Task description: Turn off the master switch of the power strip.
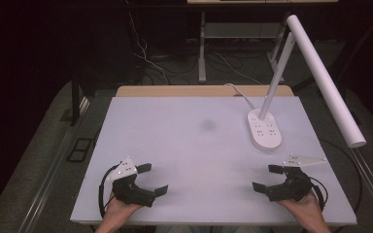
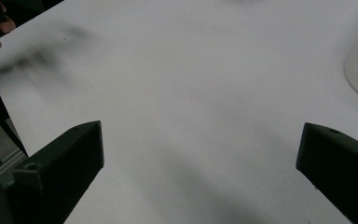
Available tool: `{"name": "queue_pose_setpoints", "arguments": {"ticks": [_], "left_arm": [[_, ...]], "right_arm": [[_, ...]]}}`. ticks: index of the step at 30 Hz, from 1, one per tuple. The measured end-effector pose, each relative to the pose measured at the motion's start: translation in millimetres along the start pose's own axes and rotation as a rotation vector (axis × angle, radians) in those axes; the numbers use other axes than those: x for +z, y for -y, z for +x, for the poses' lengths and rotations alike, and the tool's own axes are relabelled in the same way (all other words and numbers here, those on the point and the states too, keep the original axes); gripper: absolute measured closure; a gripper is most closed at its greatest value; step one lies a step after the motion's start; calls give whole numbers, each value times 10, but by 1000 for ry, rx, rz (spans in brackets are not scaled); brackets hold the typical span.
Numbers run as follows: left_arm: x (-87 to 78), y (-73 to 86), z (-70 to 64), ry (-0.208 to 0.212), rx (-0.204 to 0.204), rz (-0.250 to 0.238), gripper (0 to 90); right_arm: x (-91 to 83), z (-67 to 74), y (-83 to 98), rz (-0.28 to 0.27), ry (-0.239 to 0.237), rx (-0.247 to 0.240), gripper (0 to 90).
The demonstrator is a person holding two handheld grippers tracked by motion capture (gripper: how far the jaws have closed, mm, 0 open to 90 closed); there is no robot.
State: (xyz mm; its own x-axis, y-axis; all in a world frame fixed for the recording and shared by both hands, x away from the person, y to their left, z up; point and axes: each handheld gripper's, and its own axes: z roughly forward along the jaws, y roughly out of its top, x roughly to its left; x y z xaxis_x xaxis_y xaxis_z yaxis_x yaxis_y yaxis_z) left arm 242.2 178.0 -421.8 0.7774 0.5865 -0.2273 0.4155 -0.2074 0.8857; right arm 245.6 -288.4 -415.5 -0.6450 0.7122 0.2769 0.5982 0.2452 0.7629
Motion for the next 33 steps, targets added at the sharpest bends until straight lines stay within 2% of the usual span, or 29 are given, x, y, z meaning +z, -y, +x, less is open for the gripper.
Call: {"name": "queue_pose_setpoints", "arguments": {"ticks": [20,24,33], "left_arm": [[6,2,33,0,-7,1,0],[6,2,46,-4,-17,-5,0],[17,0,40,-1,-11,0,0]], "right_arm": [[1,-3,-163,39,2,-3,3],[-6,-10,-222,45,6,-8,2],[-15,-27,-387,55,2,-26,3]]}}
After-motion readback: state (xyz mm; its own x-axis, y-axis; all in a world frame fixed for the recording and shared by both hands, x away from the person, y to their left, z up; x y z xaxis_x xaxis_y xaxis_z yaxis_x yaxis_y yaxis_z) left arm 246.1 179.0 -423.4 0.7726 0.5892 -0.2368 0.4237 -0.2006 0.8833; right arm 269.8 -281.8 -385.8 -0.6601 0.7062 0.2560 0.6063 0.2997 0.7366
